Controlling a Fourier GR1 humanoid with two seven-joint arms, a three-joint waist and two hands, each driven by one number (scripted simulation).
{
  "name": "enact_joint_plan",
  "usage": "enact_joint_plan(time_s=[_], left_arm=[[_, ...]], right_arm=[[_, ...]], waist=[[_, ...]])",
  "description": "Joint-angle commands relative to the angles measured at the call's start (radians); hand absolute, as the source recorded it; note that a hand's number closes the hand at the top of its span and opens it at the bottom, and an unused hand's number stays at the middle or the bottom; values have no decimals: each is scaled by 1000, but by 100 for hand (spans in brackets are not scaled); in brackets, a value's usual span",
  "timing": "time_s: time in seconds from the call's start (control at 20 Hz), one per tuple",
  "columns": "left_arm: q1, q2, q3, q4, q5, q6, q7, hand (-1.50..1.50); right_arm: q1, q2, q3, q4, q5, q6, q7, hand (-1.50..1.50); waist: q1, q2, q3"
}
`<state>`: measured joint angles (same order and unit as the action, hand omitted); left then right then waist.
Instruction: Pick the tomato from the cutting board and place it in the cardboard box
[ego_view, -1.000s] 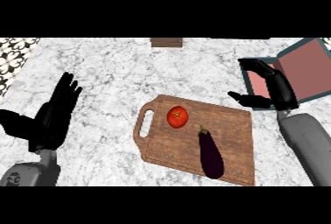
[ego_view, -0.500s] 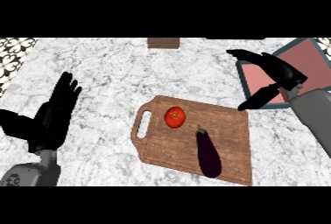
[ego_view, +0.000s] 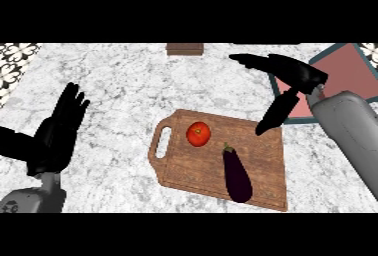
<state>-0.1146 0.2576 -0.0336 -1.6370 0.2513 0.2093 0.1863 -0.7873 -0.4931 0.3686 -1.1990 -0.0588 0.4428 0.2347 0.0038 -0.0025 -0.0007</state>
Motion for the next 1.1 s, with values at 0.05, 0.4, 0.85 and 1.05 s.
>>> enact_joint_plan(time_s=[0.05,0.4,0.85,1.05], left_arm=[[4,-19,29,13,-9,-17,-29,0],[-9,-2,56,-31,2,-41,45,0],[-9,-82,20,-6,-76,-18,11,0],[58,-80,63,16,-50,-83,-79,0]], right_arm=[[17,93,-36,-100,14,13,140,-150],[72,154,-15,-132,129,10,233,-150],[77,325,-29,-20,273,-14,199,-150],[118,307,-77,-45,324,-6,149,-150]], waist=[[-2,1,0],[-2,2,1],[3,4,1],[1,3,1]])
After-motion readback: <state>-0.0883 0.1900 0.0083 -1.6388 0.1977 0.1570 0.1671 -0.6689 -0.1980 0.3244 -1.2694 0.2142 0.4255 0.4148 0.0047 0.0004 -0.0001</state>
